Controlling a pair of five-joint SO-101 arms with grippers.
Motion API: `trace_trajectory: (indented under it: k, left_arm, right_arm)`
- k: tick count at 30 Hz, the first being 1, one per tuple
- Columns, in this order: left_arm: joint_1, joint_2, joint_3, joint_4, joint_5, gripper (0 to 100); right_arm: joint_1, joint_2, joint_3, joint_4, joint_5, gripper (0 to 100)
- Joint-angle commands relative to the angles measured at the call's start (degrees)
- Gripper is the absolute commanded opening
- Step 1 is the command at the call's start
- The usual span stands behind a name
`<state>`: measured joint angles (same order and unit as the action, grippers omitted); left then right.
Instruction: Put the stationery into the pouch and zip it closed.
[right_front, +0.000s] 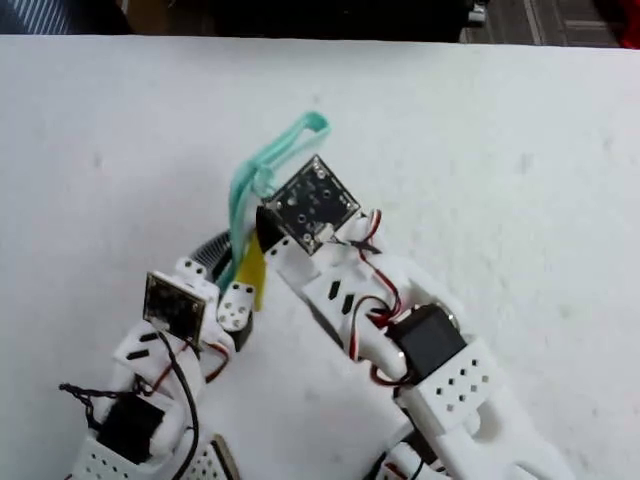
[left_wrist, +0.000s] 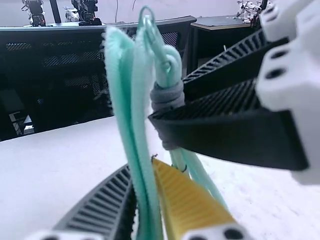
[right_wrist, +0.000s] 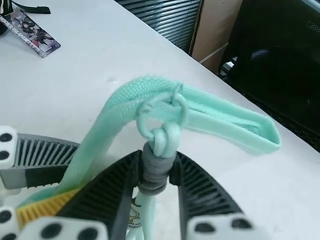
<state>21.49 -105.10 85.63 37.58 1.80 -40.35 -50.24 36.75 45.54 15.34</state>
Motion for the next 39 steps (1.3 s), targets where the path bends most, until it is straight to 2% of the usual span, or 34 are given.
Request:
trace_trajectory:
  k: [1, 3, 8, 11, 16, 29, 32, 36, 39]
  left_arm:
    - [0.0, 0.4, -1.5, 1.1, -0.4, 12]
    - [0.0, 0.4, -2.3, 3.2, -0.4, 16]
    - [-0.1, 0.4, -7.1, 9.1, -0.4, 17]
    - [-0.6, 0.4, -8.5, 10.0, -0.6, 17]
    - [-2.1, 0.4, -8.7, 9.8, -0.7, 17]
    - [-1.7, 0.4, -8.4, 9.9, -0.4, 17]
    - [-0.7, 0.4, -8.4, 7.6, -0.3, 14]
    - [-0.3, 0.4, -7.0, -1.2, -0.4, 2]
    - [-0.3, 0.4, -1.2, -7.9, -0.3, 6]
  right_arm:
    - [0.4, 0.2, -3.9, -0.9, 2.4, 1.7]
    - [0.4, 0.2, -4.7, -0.7, 5.0, 1.7]
    - [0.1, -0.5, -5.9, 2.4, 9.7, 1.7]
    - [0.0, -2.6, -7.6, 5.1, 11.9, 1.7]
    - [-2.0, -5.1, -15.6, 13.2, 12.2, 1.7]
    - [-2.5, 1.5, -28.8, 23.2, 12.3, 1.7]
    - [-2.2, 2.7, -31.6, 23.3, 12.3, 1.7]
    - [-2.5, 4.1, -33.4, 23.3, 12.3, 1.7]
    - [-2.5, 4.7, -33.2, 24.4, 12.3, 1.7]
